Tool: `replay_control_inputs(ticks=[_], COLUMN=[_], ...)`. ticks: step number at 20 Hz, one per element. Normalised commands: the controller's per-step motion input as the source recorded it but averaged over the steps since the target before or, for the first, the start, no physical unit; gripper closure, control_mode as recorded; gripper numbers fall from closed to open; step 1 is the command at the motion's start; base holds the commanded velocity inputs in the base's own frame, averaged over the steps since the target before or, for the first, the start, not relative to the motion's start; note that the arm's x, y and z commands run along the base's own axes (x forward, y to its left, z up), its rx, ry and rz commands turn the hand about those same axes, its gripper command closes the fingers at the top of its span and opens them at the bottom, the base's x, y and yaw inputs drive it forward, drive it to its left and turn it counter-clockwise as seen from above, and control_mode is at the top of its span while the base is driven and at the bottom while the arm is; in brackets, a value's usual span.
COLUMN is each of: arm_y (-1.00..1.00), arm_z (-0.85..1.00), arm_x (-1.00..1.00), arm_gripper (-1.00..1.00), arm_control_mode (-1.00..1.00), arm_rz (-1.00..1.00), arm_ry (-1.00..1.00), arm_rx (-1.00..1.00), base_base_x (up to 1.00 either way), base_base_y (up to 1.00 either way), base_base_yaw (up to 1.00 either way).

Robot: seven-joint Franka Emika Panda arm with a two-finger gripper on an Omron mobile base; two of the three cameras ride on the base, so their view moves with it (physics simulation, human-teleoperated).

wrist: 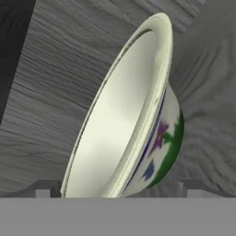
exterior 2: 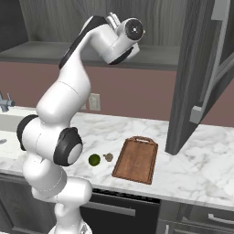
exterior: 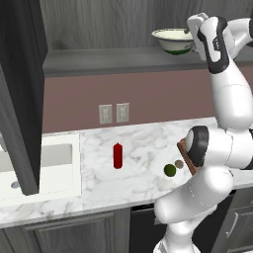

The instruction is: Open the cabinet. Place the bowl and condiment on the counter. Then place the lime and garlic on the cutting board.

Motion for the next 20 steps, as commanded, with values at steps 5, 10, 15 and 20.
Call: replay_control_inputs(ticks=[5,10,15,20], arm_y=[-0.01,0.0,0.0,0.0], arm_z=[0.0,0.0,0.0,0.0], arm_x=[0.09,0.08,0.02,0.0], arm_gripper=[-1.0,-1.0,-1.0,-1.0], arm_control_mode=[-1.0,-1.0,-1.0,-1.0], arm_rz=[0.0,0.0,0.0,0.0], arm_ry=[0.0,0.0,0.0,0.0], arm_rx=[0.0,0.0,0.0,0.0], base_base_x=[0.0,0.0,0.0,0.0], base_base_y=[0.0,0.0,0.0,0.0], base_base_yaw=[0.0,0.0,0.0,0.0])
